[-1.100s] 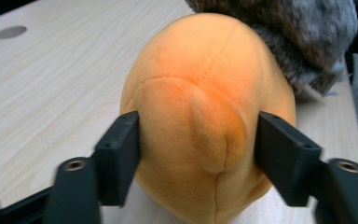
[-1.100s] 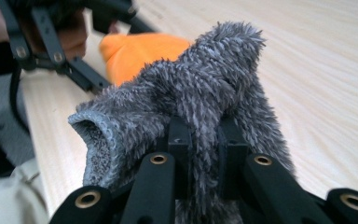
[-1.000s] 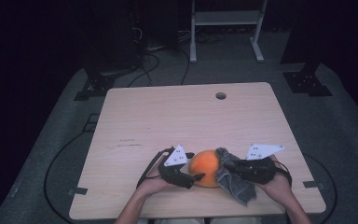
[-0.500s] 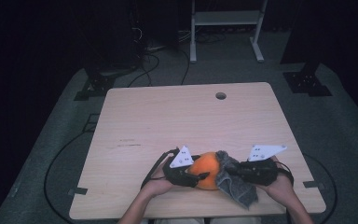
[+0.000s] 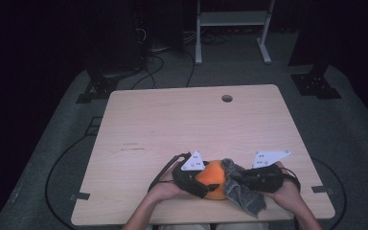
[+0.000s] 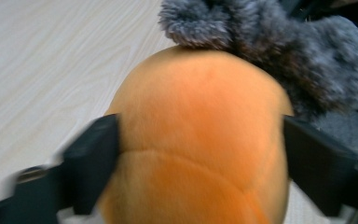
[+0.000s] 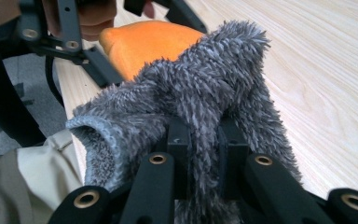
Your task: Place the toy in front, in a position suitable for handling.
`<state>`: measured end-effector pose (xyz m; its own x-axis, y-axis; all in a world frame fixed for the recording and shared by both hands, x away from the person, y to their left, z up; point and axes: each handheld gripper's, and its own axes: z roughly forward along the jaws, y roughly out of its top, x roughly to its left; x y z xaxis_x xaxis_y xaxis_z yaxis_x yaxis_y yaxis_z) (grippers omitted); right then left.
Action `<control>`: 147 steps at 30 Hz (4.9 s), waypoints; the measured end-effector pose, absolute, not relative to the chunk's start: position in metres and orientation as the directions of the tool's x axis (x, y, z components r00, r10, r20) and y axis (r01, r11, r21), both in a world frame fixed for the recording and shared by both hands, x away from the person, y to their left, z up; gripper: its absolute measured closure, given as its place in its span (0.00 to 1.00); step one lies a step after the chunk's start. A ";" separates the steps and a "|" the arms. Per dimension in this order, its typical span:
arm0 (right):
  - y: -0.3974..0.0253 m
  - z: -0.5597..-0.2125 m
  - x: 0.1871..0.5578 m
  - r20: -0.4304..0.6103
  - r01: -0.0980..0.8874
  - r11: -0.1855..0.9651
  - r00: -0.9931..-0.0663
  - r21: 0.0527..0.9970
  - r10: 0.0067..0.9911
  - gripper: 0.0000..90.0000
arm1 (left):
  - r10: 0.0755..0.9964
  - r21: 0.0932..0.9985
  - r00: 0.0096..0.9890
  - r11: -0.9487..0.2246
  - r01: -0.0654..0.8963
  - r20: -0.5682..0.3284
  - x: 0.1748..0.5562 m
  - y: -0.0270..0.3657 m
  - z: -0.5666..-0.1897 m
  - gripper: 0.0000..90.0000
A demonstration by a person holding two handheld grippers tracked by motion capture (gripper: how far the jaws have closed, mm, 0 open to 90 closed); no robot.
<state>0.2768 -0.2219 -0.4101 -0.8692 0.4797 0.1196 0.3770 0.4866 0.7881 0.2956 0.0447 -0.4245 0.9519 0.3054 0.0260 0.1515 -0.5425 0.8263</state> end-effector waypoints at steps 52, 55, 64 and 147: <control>-0.242 -0.437 0.296 0.215 0.488 0.292 -0.743 0.823 0.633 0.87 | 0.439 0.864 0.896 -0.424 0.271 -0.066 0.308 0.067 -0.428 0.20; -0.243 -0.425 0.293 0.170 0.457 0.302 -0.741 0.837 0.650 0.87 | 0.419 0.863 0.907 -0.441 0.244 -0.043 0.306 0.066 -0.431 0.27; -0.218 -0.419 0.287 0.123 0.389 0.364 -0.807 0.846 0.578 0.87 | 0.388 0.858 0.919 -0.450 0.250 -0.064 0.306 0.066 -0.427 0.18; -0.221 -0.424 0.277 0.091 0.381 0.402 -0.810 0.833 0.580 0.86 | 0.346 0.851 0.938 -0.482 0.207 -0.033 0.311 0.070 -0.429 0.12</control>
